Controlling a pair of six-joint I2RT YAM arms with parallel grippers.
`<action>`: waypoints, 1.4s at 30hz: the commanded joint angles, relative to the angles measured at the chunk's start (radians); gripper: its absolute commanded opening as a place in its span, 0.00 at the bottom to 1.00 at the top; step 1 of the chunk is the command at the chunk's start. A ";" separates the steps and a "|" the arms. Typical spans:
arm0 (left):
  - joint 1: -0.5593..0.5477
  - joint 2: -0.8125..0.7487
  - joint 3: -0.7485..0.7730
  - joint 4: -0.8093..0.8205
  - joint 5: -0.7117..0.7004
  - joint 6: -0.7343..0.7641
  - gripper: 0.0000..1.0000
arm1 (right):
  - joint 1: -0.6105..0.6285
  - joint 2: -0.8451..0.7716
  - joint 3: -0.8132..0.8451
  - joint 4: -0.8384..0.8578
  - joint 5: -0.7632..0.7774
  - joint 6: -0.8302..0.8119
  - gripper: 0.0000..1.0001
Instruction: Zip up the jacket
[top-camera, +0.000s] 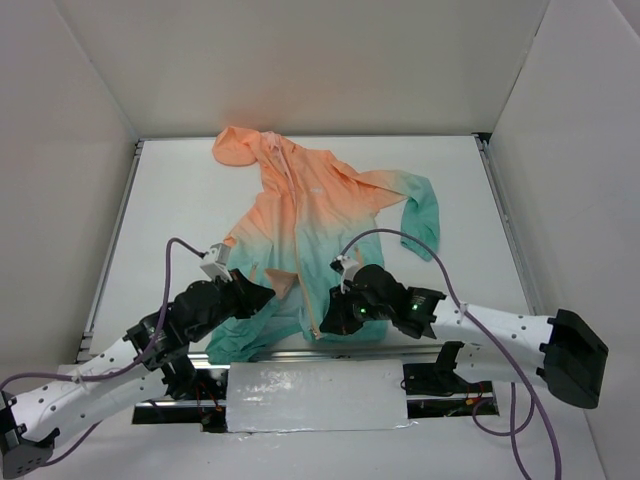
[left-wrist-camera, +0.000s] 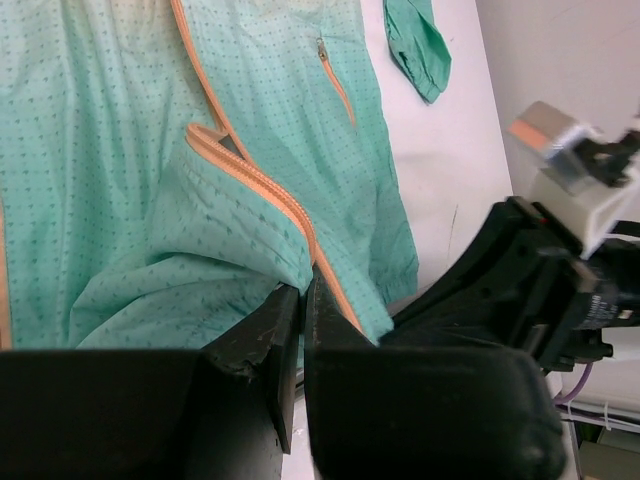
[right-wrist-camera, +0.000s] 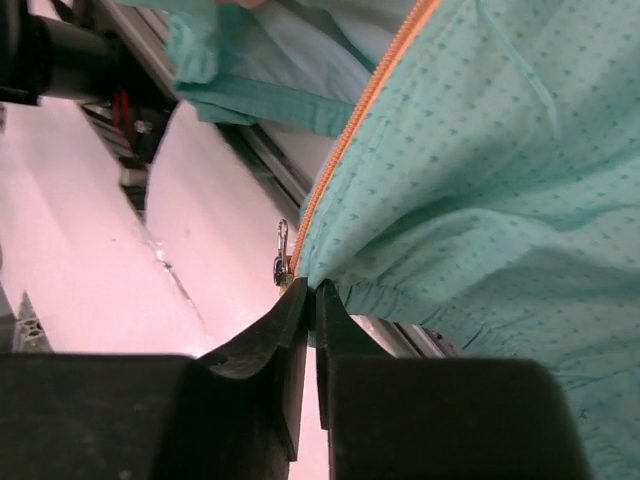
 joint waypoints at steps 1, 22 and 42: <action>0.004 -0.017 -0.007 0.022 -0.008 -0.010 0.00 | -0.007 0.058 0.001 0.055 -0.009 -0.023 0.09; 0.002 0.159 -0.039 0.396 0.171 -0.001 0.00 | -0.031 -0.172 -0.289 0.690 0.041 0.217 0.00; 0.002 0.271 -0.042 0.757 0.355 0.073 0.00 | -0.068 -0.183 -0.376 1.100 -0.181 -0.090 0.00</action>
